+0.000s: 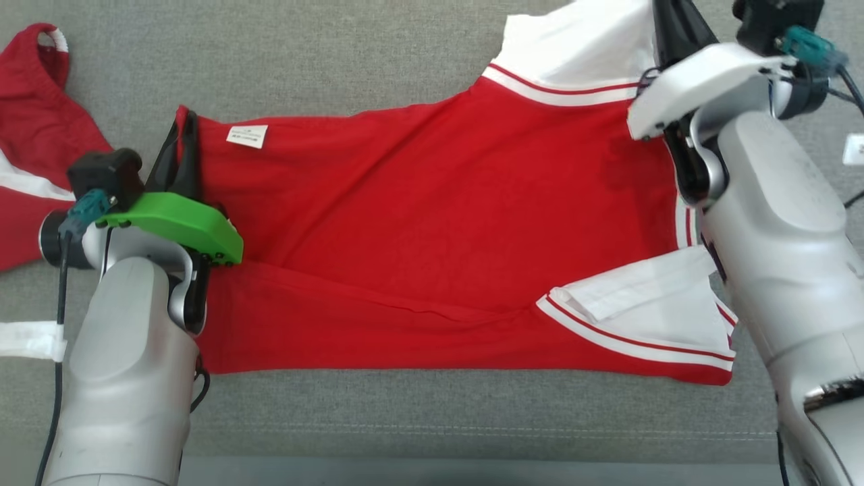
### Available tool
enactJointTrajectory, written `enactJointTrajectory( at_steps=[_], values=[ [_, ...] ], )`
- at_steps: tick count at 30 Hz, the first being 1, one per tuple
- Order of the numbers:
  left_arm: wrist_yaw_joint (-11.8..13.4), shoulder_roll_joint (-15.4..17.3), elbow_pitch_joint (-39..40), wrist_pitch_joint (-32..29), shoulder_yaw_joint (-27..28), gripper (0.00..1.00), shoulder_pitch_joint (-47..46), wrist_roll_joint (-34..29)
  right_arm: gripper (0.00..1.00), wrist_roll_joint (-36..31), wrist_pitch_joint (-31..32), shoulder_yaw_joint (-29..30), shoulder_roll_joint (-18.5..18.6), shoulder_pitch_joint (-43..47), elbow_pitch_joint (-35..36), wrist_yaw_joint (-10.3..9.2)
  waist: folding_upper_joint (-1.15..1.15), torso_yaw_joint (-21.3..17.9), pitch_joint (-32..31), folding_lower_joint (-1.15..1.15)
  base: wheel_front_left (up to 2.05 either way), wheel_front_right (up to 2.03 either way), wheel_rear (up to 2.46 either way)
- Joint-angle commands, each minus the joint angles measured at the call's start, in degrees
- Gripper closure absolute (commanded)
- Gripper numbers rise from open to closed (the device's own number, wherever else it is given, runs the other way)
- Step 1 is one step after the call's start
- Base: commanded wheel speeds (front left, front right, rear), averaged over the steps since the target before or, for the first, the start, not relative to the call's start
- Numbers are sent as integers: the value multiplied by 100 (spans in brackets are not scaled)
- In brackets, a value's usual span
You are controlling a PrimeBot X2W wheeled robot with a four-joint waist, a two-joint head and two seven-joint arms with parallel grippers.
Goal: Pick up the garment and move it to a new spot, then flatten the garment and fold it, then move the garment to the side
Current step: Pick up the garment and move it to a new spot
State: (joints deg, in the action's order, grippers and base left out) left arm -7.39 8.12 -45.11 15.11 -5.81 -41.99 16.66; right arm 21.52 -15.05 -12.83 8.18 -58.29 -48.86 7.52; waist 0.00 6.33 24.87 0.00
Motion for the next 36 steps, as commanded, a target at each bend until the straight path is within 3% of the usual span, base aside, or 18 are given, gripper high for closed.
enactJointTrajectory(
  at_steps=[1,8,18,36],
  values=[
    [-6,43,7,-7,20,100,81,33,100,153,-25,-64,119,118,138,-6,0,-47,-74,0,0,0,0],
    [-11,154,118,-7,84,100,410,166,100,1665,-24,-1182,864,1125,1549,-4,0,-191,-306,0,0,0,0],
    [-12,322,528,-7,4,100,1045,472,100,2780,-25,-1670,1413,2218,2873,-4,0,-361,-659,0,0,0,0],
    [-12,597,1034,-7,-183,100,1914,1146,100,3886,-25,-2000,1927,3435,3578,-4,0,-475,-1005,0,0,0,0]
  ],
)
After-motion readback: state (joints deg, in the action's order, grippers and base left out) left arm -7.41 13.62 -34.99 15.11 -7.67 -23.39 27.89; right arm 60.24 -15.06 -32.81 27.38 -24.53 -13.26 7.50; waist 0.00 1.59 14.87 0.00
